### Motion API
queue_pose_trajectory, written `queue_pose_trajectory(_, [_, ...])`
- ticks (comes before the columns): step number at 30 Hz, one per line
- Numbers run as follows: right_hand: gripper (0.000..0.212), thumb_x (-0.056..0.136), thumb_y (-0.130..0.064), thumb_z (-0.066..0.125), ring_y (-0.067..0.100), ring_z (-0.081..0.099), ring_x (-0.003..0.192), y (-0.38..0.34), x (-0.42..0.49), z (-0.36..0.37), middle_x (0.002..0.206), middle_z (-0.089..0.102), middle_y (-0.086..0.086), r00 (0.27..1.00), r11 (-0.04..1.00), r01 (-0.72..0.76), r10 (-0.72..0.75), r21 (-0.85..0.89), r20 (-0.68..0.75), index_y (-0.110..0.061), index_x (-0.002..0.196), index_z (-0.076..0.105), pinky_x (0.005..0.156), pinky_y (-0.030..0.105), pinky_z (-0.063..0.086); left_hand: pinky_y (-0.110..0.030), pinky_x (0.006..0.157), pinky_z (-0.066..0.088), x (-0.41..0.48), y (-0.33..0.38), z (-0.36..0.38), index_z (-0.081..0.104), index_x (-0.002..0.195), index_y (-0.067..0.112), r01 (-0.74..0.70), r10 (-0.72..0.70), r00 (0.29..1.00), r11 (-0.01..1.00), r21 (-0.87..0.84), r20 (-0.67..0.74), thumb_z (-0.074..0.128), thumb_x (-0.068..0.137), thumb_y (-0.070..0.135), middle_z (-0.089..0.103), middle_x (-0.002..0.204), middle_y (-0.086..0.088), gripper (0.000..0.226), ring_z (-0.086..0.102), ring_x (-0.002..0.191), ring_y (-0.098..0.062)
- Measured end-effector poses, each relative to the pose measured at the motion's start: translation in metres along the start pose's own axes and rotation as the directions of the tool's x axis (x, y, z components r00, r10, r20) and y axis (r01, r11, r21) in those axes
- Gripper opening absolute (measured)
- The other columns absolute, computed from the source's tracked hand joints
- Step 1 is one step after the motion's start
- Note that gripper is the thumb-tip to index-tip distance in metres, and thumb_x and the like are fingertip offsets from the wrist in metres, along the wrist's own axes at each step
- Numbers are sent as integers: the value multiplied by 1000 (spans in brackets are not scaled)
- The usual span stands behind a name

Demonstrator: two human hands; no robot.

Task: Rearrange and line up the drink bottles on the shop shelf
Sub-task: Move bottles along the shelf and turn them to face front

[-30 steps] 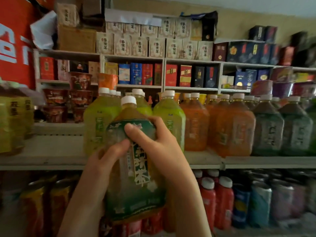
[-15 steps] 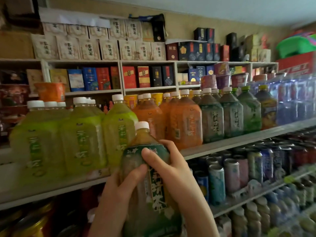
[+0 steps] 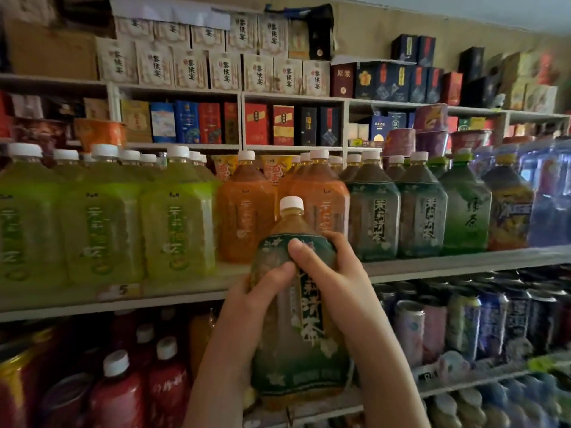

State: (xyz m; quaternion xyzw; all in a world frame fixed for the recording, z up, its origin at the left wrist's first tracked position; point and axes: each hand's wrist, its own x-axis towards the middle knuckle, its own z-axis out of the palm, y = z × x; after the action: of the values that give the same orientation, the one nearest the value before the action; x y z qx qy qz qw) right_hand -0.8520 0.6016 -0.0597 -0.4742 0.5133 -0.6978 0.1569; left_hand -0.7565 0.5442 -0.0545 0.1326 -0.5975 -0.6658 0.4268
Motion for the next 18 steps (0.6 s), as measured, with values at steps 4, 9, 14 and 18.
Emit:
queue_pose_trajectory(4, [64, 56, -65, 70, 10, 68, 90, 3, 12, -33, 100, 70, -8, 999, 1000, 1, -1, -4, 44, -38, 113, 55, 80, 37, 57, -7, 50, 42, -7, -12, 22, 56, 101, 13, -99, 100, 994, 995, -29, 43, 41, 94, 1, 59, 77, 10, 21, 59, 54, 10])
queue_pose_trajectory(9, [64, 61, -62, 71, 10, 68, 91, 8, 18, -57, 102, 70, -8, 990, 999, -2, -3, 35, 138, -38, 116, 53, 80, 37, 57, -33, 69, 55, -15, -23, 43, 69, 99, 37, 6, 4, 994, 996, 88, -111, 66, 63, 51, 74, 92, 5, 39, 71, 83, -14])
queue_pose_trajectory(14, [56, 58, -67, 69, 7, 67, 95, 8, 23, -64, 102, 69, -15, 985, 996, 37, -51, 84, 164, -47, 108, 53, 82, 36, 56, -24, 60, 56, -10, -24, 47, 69, 95, 46, -68, 82, 988, 992, 109, -132, 73, 60, 55, 74, 94, 7, 37, 71, 83, -13])
queue_pose_trajectory(18, [54, 58, -70, 66, 8, 67, 93, 5, 26, -69, 101, 69, -14, 987, 995, 40, -54, 89, 154, -46, 105, 54, 82, 38, 56, -29, 61, 56, -5, -22, 50, 69, 89, 40, -71, 82, 988, 993, 89, -133, 81, 48, 55, 74, 93, 2, 46, 72, 82, -17])
